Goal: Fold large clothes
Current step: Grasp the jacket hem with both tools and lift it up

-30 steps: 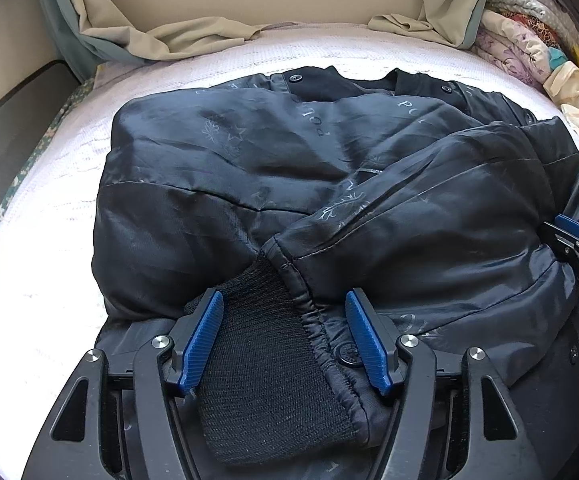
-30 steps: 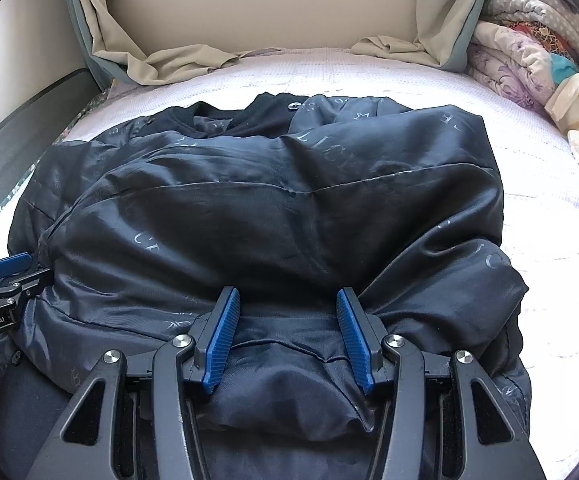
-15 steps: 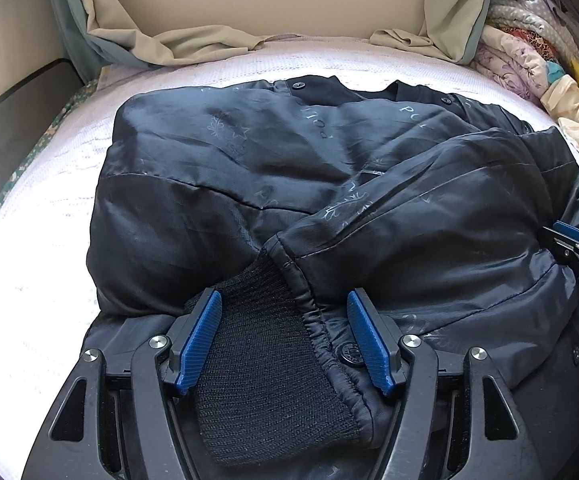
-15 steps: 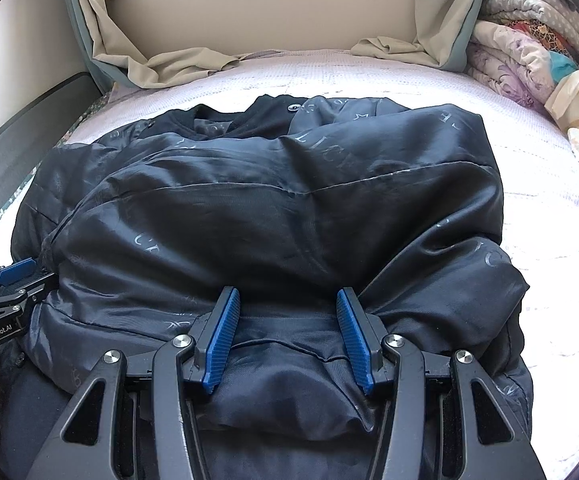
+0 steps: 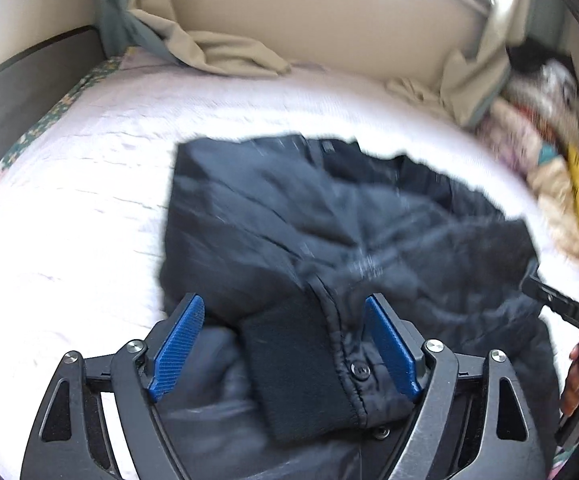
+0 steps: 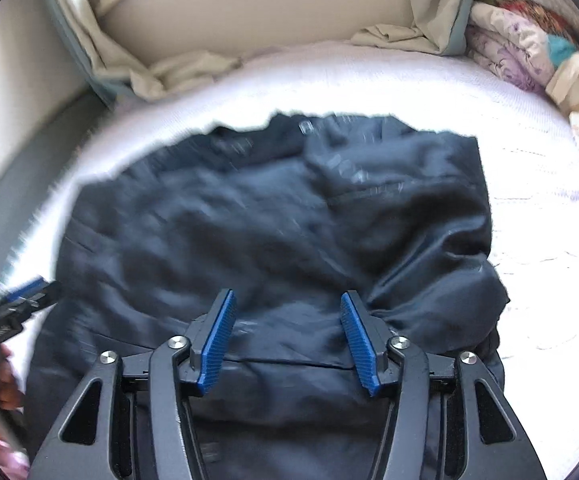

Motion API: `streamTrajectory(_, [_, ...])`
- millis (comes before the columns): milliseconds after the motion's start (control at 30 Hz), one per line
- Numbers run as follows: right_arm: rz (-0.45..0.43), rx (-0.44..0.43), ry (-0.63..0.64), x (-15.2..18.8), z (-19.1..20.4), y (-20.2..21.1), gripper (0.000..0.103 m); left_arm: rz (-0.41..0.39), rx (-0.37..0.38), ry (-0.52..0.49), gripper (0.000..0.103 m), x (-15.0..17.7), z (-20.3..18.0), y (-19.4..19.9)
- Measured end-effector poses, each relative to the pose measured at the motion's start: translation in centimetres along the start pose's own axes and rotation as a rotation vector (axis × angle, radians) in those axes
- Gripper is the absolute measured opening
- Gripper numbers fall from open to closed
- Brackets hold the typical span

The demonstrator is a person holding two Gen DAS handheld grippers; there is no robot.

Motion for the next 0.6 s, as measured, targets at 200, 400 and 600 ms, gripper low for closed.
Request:
streamTrajectory(200, [0.058,-0.090,-0.147,-0.8,-3.3,2.0,0.065,0.077,0.039,0.133,0.086,1.1,5.2,0.9])
streamTrajectory(400, [0.189,-0.122,-0.361,0.3,-7.6,2.2,0.067,0.195,0.052,0.208,0.086,4.2,7.9,0.9])
streamTrajectory(600, [0.264,-0.028,-0.337,3.2,-8.4,5.0,0.069,0.297,0.065,0.164,0.086,6.6,8.2,2.4])
Point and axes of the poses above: each gripper's, at about its wrist camera, not at the fingertips, and y roughly against the way its jaws point, z to its left, x to its underside, the point moved 3 cm from there along -y, roughly the way its jaws point, and after that the axes turned 8 degrees about -y, right-handed, at the moved point
